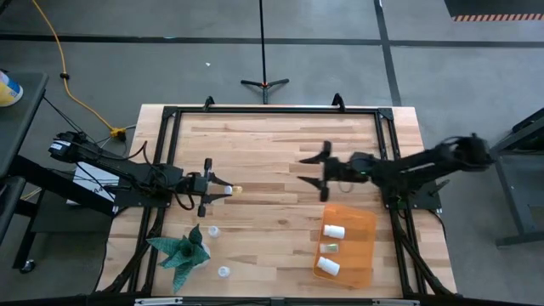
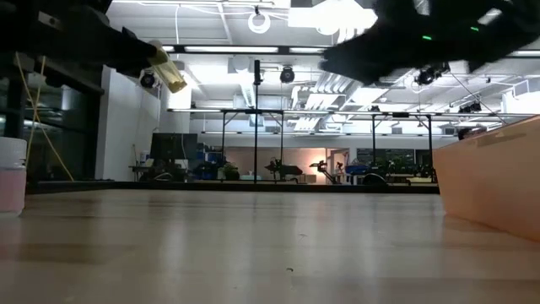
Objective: Pick and place pill bottles into a basket
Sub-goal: Put the yellow medicine bottle into the orange bin
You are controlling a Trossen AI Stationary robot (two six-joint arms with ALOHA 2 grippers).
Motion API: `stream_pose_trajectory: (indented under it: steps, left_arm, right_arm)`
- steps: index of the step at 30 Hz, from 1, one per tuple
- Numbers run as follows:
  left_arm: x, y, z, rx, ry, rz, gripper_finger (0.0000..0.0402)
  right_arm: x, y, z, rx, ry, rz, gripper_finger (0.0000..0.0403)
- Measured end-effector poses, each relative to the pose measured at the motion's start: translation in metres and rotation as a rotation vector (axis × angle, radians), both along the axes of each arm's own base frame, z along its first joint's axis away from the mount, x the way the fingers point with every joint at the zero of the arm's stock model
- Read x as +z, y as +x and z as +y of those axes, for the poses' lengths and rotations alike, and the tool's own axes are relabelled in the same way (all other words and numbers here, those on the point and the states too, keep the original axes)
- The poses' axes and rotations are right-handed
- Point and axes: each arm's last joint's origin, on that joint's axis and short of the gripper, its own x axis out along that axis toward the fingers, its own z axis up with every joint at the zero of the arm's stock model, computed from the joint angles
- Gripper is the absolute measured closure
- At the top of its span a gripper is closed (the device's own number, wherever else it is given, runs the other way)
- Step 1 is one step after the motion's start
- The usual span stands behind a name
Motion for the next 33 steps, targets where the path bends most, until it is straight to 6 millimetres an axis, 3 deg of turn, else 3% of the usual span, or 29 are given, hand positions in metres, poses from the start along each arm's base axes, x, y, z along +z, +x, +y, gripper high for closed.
stream_pose_trajectory:
  steps: [8, 15, 23, 33]
  left_arm:
    - [0.000, 0.000, 0.000, 0.000, -0.001, -0.003, 0.0232]
    - [0.001, 0.000, 0.000, 0.000, -0.002, -0.006, 0.0232]
    - [0.001, 0.000, 0.000, 0.015, -0.002, -0.009, 0.0232]
    - [0.005, 0.001, 0.003, 0.095, -0.007, -0.054, 0.0232]
  right_arm:
    - [0.006, 0.089, 0.003, 0.131, -0.058, 0.018, 0.0167]
    - [0.005, 0.138, 0.005, 0.255, -0.092, 0.034, 0.0167]
    - [0.007, 0.166, -0.001, 0.350, -0.063, 0.071, 0.0167]
    - [0.001, 0.177, 0.002, 0.357, -0.064, 0.076, 0.0167]
